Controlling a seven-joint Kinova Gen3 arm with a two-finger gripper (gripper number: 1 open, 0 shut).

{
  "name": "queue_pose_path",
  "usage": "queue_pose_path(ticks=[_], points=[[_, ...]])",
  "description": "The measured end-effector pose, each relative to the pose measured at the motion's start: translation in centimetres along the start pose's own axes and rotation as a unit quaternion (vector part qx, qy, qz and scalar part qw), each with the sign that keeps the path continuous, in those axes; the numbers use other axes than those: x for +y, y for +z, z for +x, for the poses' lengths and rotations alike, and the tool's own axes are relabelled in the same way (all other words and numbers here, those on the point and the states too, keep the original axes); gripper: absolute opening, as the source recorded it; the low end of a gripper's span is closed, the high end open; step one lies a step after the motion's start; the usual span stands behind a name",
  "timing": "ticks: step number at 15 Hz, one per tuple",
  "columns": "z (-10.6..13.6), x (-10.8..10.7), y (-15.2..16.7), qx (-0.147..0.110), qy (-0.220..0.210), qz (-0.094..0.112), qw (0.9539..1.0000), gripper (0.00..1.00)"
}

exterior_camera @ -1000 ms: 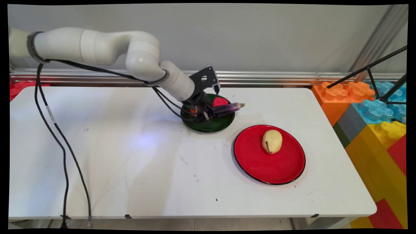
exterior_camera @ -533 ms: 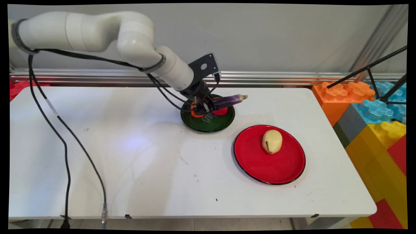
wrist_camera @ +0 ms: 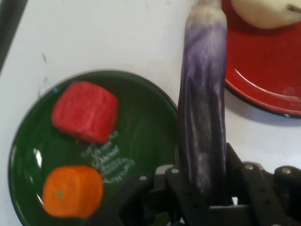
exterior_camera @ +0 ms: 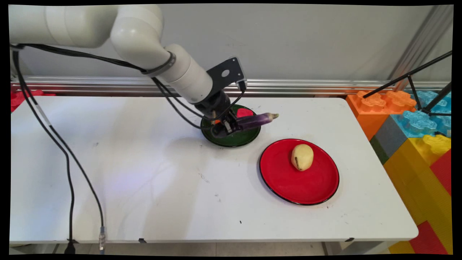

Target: Place the picked object on the table

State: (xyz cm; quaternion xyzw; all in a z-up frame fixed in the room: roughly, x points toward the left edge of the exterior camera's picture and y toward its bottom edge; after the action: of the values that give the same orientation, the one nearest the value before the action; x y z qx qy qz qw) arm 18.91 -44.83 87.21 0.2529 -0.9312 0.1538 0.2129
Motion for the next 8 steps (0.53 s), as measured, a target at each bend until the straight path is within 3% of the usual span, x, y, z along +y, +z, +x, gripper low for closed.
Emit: queue_pose_path(ticks=[8], points=[[-3.6, 3.2, -2.7, -0.057, -0.059, -0.01, 0.9966, 0.0]])
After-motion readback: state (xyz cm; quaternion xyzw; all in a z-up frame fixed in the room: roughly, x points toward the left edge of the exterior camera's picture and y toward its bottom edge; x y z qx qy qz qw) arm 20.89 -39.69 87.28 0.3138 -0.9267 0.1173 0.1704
